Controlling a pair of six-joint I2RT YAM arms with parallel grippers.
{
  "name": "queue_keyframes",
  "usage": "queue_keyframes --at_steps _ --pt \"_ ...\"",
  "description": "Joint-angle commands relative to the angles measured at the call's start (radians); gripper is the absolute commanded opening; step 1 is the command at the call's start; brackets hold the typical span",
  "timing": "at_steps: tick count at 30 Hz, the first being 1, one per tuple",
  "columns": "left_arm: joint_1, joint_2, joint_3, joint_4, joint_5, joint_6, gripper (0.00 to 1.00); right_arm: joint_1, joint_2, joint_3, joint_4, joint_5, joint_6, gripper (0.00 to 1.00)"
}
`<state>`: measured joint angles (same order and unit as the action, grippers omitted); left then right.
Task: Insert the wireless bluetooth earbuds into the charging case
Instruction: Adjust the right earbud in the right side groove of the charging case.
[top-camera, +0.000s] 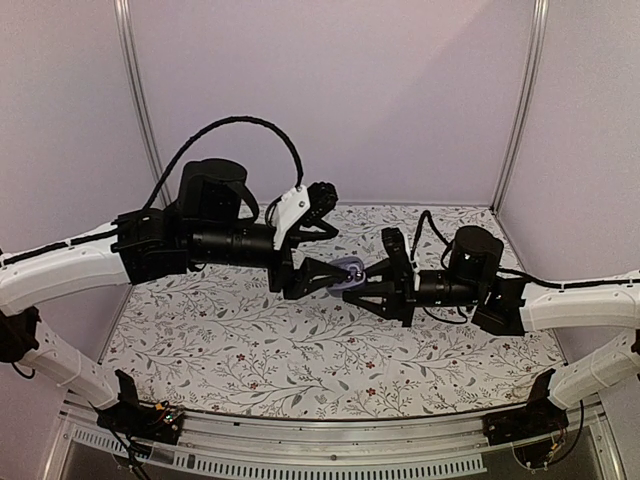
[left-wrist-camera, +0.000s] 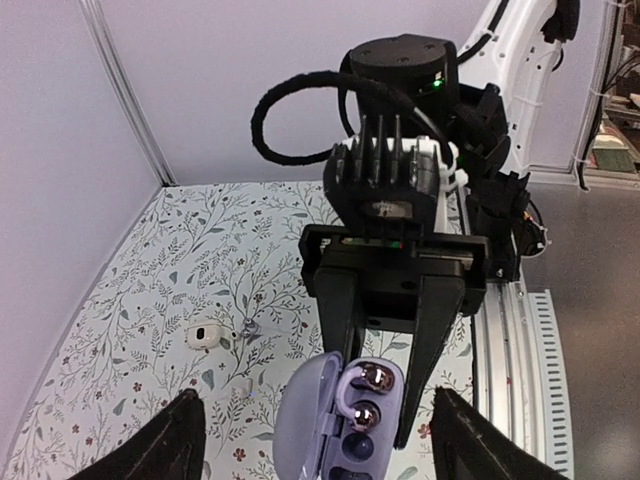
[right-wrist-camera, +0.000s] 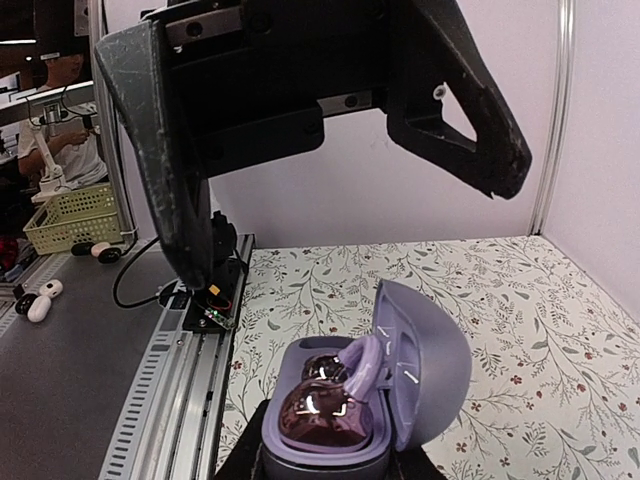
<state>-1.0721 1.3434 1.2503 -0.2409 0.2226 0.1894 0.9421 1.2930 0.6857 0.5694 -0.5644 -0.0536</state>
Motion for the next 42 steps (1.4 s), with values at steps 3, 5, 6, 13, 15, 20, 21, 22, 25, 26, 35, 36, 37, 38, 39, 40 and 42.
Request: queue_keyframes --at_steps 3,5,6,13,15,20,21,22,25,26,35,36,37,38,39,40,42 --pt "0.012 0.04 0.05 -0.027 0.048 -0.01 0.78 0.0 0.019 0.047 -0.031 -0.048 -0.024 0.0" --pt "0.012 0.05 0.055 -0.032 0.051 -0.01 0.79 0.001 0.019 0.05 -0.038 -0.052 -0.028 0.0" --pt "0.013 0.054 0.057 -0.032 0.051 -0.011 0.79 0.0 0.021 0.052 -0.039 -0.052 -0.03 0.0" --pt "0.016 0.069 0.061 -0.03 0.031 -0.02 0.79 0.001 0.019 0.058 -0.047 -0.067 -0.035 0.0" --pt "0.017 0.074 0.061 -0.031 0.023 -0.021 0.79 0.0 0.019 0.06 -0.051 -0.071 -0.04 0.0" --pt "0.019 0.086 0.059 -0.025 0.012 -0.029 0.79 0.001 0.022 0.066 -0.062 -0.076 -0.048 0.0" --pt "0.02 0.087 0.058 -0.024 0.012 -0.03 0.79 0.002 0.021 0.066 -0.063 -0.077 -0.048 0.0" --pt "0.019 0.091 0.058 -0.024 0.007 -0.03 0.79 0.001 0.02 0.066 -0.064 -0.077 -0.05 0.0" --pt "0.021 0.099 0.061 -0.03 -0.009 -0.033 0.79 0.002 0.017 0.069 -0.068 -0.079 -0.052 0.0" --pt "0.021 0.101 0.06 -0.031 -0.015 -0.034 0.79 0.002 0.017 0.069 -0.07 -0.081 -0.052 0.0" --pt "0.021 0.115 0.065 -0.048 -0.012 -0.034 0.78 0.002 0.014 0.07 -0.068 -0.08 -0.051 0.0" --pt "0.02 0.111 0.068 -0.049 0.0 -0.031 0.78 0.002 0.013 0.067 -0.065 -0.074 -0.047 0.0" --pt "0.02 0.106 0.069 -0.047 0.019 -0.029 0.78 0.002 0.011 0.065 -0.06 -0.068 -0.043 0.0" --pt "0.02 0.094 0.068 -0.042 0.041 -0.027 0.78 0.0 0.011 0.063 -0.057 -0.061 -0.038 0.0" --pt "0.019 0.079 0.064 -0.032 0.057 -0.026 0.79 -0.001 0.009 0.06 -0.052 -0.057 -0.032 0.0" --pt "0.019 0.062 0.059 -0.021 0.069 -0.024 0.79 -0.002 0.01 0.058 -0.048 -0.059 -0.028 0.0" --pt "0.021 0.027 0.045 -0.003 0.082 -0.023 0.8 -0.008 0.01 0.053 -0.041 -0.065 -0.02 0.0"
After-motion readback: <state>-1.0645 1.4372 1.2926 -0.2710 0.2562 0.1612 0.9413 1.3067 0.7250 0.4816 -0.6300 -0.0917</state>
